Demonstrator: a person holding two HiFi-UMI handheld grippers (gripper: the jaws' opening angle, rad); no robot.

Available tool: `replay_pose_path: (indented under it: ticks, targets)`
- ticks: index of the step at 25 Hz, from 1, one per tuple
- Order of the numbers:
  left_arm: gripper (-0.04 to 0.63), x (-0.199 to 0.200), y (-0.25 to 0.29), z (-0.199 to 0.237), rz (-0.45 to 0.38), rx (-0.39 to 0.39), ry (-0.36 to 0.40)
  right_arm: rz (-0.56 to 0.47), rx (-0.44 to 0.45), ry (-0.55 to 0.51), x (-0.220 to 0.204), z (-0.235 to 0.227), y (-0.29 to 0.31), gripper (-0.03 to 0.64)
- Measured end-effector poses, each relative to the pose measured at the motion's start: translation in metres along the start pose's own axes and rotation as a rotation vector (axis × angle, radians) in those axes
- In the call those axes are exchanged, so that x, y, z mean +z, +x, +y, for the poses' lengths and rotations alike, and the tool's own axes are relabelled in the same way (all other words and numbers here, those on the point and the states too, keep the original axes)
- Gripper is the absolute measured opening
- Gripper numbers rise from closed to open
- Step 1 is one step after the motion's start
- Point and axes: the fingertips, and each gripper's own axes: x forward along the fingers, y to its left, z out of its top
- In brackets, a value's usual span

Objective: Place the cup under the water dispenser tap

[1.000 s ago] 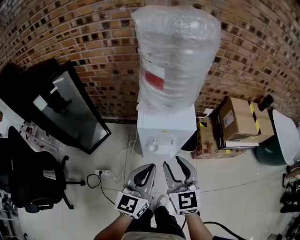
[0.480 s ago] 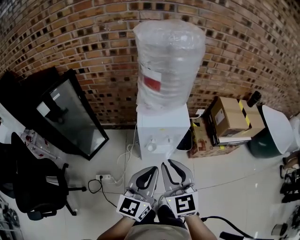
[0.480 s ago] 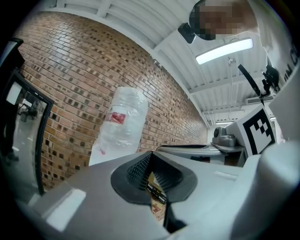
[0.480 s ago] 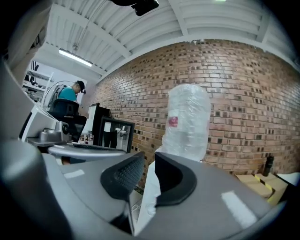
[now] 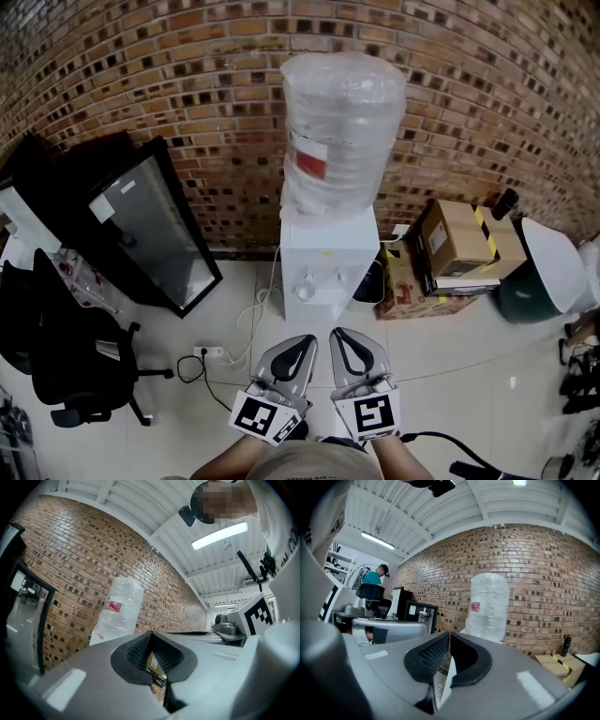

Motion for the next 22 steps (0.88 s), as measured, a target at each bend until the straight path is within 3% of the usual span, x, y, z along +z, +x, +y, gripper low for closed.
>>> replay_pose_path:
  ticks: [5, 22]
  targets:
    - [-0.011, 0.005, -0.014, -0.031, -0.03, 0.018, 0.003, -0.022, 0.024, -0.015, 0.001, 0.006, -0.036, 0.011]
    - [-0.011, -0.02, -0.088, -0.172, 0.003, 0.033, 0.058, -0.063, 0.067, 0.011, -0.018, 0.031, -0.188, 0.006]
